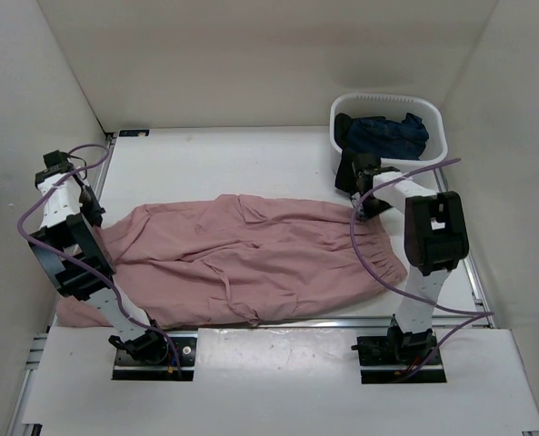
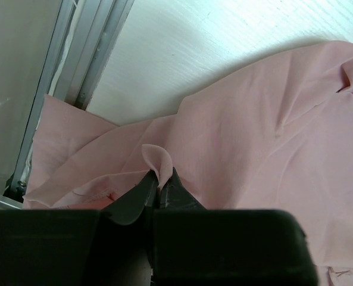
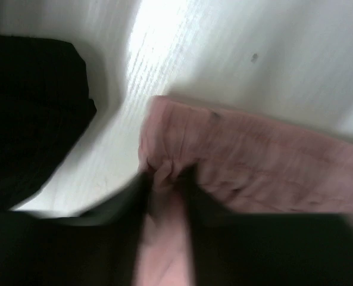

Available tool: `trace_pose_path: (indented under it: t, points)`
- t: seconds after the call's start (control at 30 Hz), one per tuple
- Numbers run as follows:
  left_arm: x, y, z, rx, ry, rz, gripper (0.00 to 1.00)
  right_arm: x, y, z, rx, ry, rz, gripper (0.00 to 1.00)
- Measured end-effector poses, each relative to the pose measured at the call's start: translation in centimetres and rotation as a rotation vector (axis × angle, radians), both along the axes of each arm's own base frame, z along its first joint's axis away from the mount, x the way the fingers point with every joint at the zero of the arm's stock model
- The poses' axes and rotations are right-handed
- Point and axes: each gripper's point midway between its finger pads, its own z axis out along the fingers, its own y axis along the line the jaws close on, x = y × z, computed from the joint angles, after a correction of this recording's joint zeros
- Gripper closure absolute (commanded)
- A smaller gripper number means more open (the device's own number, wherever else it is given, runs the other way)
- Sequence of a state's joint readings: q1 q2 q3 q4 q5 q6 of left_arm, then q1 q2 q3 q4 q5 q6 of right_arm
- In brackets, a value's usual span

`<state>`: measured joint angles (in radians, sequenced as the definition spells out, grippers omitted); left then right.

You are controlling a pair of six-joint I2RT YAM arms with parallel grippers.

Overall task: Fold and stack the trousers
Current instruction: Fold the trousers

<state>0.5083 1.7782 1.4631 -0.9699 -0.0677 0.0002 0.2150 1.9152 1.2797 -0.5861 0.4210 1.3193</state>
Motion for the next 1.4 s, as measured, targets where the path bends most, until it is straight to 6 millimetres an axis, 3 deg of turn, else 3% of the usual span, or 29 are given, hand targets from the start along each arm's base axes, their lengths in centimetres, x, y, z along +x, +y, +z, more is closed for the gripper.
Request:
trace_pose_path:
  t: [0.03, 0.07, 0.27, 0.4, 0.5, 0.6, 0.67, 0.77, 0.87, 1.0, 1.1, 1.23, 1.4]
  points:
    - [0.0, 0.0, 0.0, 0.000, 0.000, 0.000, 0.86, 0.2, -0.1, -0.1, -0.001, 0.013, 0.006, 0.91]
    - [0.0, 0.0, 0.0, 0.001, 0.001, 0.000, 0.86, 0.3, -0.2, -0.3, 0.001, 0.021, 0.003, 1.00]
    - [-0.2, 0.8, 0.6, 0.014, -0.001, 0.020, 0.86, -0.2, -0.9, -0.2, 0.026, 0.028, -0.003, 1.00]
    - [1.2, 3.6, 4.3, 0.072, -0.096, 0.065, 0.86, -3.1, -3.5, 1.1, -0.009, 0.064, 0.013, 1.00]
    - [2.4, 5.3, 7.4, 0.122, -0.178, 0.084, 0.86, -3.9, -5.4, 4.8, -0.033, 0.013, 0.051, 1.00]
    - [2.7, 5.3, 9.2, 0.150, -0.219, 0.080, 0.86, -4.4, -6.7, 10.2, -0.065, -0.107, 0.101, 1.00]
    - [2.1, 4.8, 9.9, 0.166, -0.229, 0.079, 0.86, -5.8, -7.3, 13.8, -0.088, -0.193, 0.125, 1.00]
    - [-1.0, 3.6, 9.4, 0.171, -0.215, 0.095, 0.86, -9.9, -8.3, 16.2, -0.107, -0.266, 0.121, 1.00]
    - [-6.2, 2.8, 7.1, 0.163, -0.161, 0.159, 0.86, -15.5, -8.9, 14.2, -0.105, -0.242, 0.101, 1.00]
    - [-13.8, 2.3, 2.4, 0.134, -0.044, 0.301, 0.86, -23.2, -8.0, 7.2, -0.038, -0.071, 0.088, 1.00]
    - [-17.6, 1.4, -0.5, 0.092, 0.034, 0.376, 0.86, -26.6, -7.2, 3.9, 0.019, 0.008, 0.064, 1.00]
    - [-17.6, 1.4, -1.1, 0.078, 0.025, 0.382, 0.86, -27.3, -7.2, 3.8, 0.031, 0.000, 0.039, 1.00]
    - [-14.7, 3.9, 1.9, 0.125, -0.079, 0.374, 0.86, -25.2, -8.0, 7.4, -0.014, -0.035, 0.040, 1.00]
